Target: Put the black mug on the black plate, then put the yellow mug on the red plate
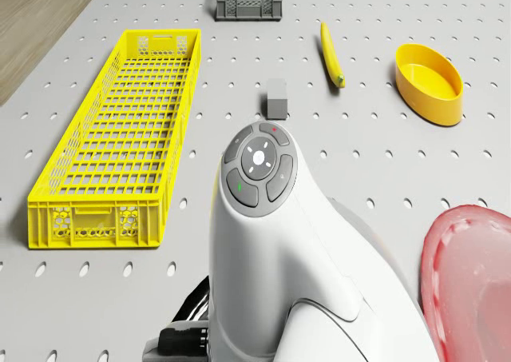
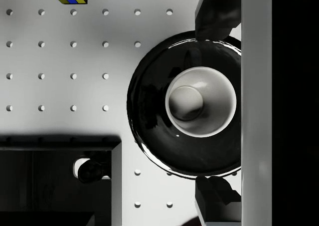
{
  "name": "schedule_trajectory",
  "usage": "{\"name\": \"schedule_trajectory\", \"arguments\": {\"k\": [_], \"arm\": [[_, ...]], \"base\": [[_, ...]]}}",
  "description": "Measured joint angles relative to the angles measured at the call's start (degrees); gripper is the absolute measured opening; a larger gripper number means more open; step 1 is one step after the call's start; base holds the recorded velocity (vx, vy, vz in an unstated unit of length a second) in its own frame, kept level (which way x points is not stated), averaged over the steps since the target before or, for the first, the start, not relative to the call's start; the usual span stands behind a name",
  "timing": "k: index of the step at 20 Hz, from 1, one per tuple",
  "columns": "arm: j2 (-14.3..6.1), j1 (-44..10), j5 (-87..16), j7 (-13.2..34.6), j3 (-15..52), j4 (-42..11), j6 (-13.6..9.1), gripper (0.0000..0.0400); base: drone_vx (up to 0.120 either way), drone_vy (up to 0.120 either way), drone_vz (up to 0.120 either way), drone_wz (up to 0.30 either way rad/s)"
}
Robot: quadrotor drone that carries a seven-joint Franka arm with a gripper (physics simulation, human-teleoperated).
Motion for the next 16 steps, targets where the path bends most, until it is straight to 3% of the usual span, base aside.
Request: {"name": "schedule_trajectory", "arguments": {"k": [4, 16], "arm": [[-0.1, 0.0, 0.2, 0.0, 0.2, 0.0, 0.1, 0.0399], [-0.5, -0.1, 0.4, 0.1, 0.3, 0.0, 0.4, 0.0400]], "base": [[-0.020, 0.030, 0.000, 0.000], [-0.120, 0.120, 0.017, 0.000]]}}
